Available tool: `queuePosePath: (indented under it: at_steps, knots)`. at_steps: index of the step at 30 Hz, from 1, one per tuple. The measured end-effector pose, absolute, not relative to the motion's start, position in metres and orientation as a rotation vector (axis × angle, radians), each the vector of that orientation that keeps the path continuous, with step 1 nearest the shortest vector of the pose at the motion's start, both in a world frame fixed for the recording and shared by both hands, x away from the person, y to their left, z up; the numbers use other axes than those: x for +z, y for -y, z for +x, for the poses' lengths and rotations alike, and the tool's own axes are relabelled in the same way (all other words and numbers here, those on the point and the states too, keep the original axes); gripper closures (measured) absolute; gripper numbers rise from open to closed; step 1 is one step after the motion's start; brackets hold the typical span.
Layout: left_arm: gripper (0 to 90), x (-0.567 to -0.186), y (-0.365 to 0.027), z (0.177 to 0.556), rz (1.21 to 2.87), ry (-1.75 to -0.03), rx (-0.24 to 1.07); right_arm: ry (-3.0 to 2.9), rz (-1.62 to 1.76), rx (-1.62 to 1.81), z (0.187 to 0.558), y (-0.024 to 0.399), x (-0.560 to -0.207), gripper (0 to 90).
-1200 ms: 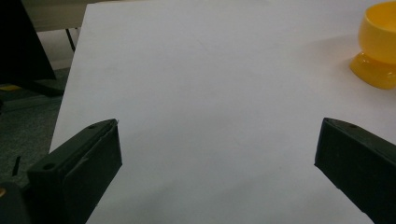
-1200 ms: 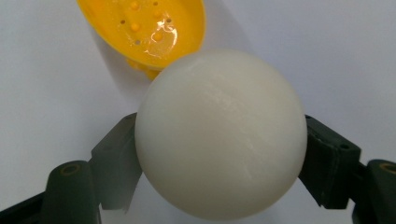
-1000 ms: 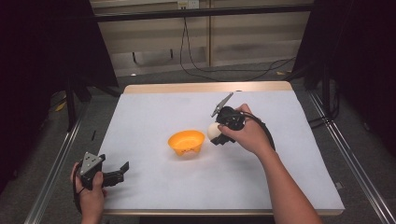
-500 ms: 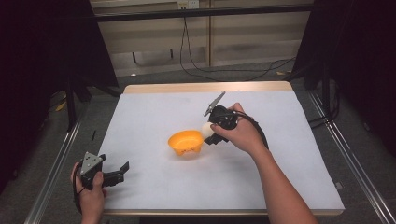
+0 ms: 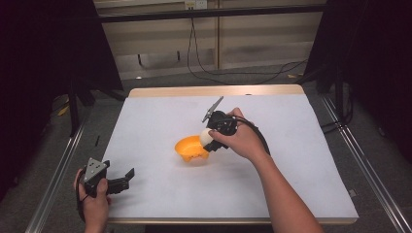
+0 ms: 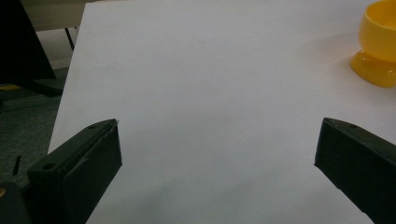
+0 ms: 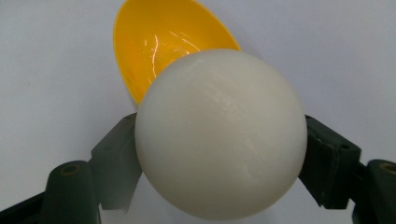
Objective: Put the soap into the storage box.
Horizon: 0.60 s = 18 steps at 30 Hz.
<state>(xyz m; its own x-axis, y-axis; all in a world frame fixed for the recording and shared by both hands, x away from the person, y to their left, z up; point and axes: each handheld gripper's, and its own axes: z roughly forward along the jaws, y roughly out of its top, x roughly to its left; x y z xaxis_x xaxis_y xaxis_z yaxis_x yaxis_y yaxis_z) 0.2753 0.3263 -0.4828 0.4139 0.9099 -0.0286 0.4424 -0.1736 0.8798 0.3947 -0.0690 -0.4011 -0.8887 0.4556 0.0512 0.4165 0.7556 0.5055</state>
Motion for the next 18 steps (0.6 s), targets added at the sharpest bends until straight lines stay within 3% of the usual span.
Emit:
queuePosePath:
  at_steps: [18]
  knots:
    - [0.4,-0.483,-0.326,0.275,1.784,-1.17,0.662,-2.878,0.732,0.781,0.396,0.049,-0.406,24.2]
